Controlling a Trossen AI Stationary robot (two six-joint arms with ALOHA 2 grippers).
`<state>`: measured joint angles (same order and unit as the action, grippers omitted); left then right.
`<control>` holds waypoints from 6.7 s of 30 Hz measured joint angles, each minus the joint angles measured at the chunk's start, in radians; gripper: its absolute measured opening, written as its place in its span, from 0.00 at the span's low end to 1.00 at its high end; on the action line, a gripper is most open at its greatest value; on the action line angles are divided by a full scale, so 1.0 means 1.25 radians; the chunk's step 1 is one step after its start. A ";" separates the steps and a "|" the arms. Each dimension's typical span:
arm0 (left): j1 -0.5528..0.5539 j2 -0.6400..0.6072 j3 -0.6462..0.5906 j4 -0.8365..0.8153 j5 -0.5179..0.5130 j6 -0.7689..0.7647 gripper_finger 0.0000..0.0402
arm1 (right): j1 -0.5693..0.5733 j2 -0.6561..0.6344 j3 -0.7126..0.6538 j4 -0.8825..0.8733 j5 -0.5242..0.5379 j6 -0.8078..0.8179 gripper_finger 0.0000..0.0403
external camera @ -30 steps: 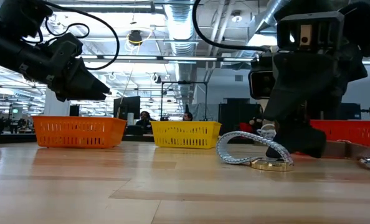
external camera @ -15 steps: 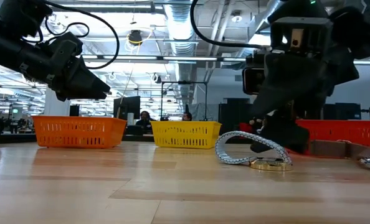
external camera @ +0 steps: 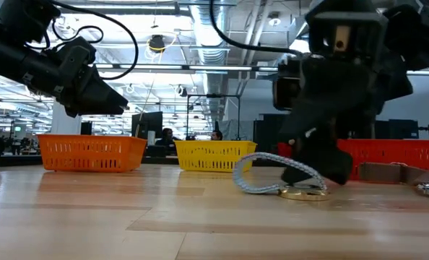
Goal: Pick & Place Office items
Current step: Put the white wristwatch into the yellow bin, then put the blue charging adapter into the orange bin
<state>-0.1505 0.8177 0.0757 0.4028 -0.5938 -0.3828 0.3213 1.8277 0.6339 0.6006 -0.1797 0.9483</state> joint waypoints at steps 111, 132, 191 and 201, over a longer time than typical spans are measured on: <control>0.000 0.000 0.000 0.021 0.000 -0.019 0.52 | -0.296 -0.282 0.243 -0.766 -0.102 -0.344 0.35; 0.000 0.000 0.000 0.052 0.000 -0.021 0.52 | 0.273 -0.321 0.264 -1.029 0.105 0.024 0.35; 0.000 0.000 0.000 0.077 -0.001 -0.057 0.52 | 0.464 -0.241 0.264 -1.084 0.068 0.203 0.56; 0.000 0.000 0.000 0.079 -0.001 -0.057 0.52 | 0.423 -0.240 0.264 -1.081 0.082 0.156 0.56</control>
<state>-0.1509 0.8181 0.0760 0.5016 -0.5945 -0.4541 0.8506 1.5272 0.9638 -0.7502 -0.0772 1.1435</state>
